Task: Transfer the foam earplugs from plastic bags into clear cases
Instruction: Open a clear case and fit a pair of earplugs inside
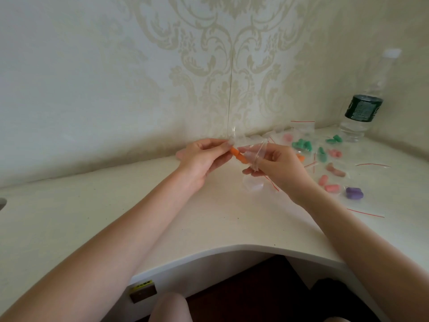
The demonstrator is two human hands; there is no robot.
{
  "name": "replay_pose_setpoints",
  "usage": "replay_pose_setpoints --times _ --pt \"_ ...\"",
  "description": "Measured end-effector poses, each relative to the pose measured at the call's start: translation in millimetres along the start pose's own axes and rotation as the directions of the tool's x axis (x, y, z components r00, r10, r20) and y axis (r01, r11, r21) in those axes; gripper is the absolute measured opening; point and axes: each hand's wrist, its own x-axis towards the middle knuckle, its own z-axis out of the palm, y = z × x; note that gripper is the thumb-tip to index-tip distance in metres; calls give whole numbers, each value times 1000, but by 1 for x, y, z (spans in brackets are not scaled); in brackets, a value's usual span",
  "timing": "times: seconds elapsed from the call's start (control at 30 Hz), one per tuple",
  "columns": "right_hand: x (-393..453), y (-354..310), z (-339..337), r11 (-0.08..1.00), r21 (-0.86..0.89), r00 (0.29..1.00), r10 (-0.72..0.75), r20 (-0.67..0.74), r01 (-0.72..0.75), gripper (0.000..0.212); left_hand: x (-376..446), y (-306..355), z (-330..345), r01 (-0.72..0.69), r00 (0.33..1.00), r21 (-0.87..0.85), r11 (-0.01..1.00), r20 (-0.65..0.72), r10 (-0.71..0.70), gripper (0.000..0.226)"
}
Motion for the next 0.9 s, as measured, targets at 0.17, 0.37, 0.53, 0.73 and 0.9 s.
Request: replay_pose_setpoints --times 0.17,0.37,0.53,0.73,0.9 --pt "-1 3 3 1000 -26 1000 17 16 -16 14 -4 0 5 10 1000 6 1000 5 -10 5" --pt "-1 3 5 990 -138 1000 -29 -7 28 15 -6 2 4 -42 999 -17 999 -6 42 8" --pt "2 3 2 998 -38 991 -44 -127 40 9 -6 3 3 -53 998 53 997 -27 54 5" --pt "2 1 6 1000 9 999 -6 -33 6 12 -10 2 7 -55 998 154 986 -23 60 8" --pt "2 5 4 999 49 1000 2 -29 -1 7 -11 -2 10 -45 999 131 990 14 44 6"
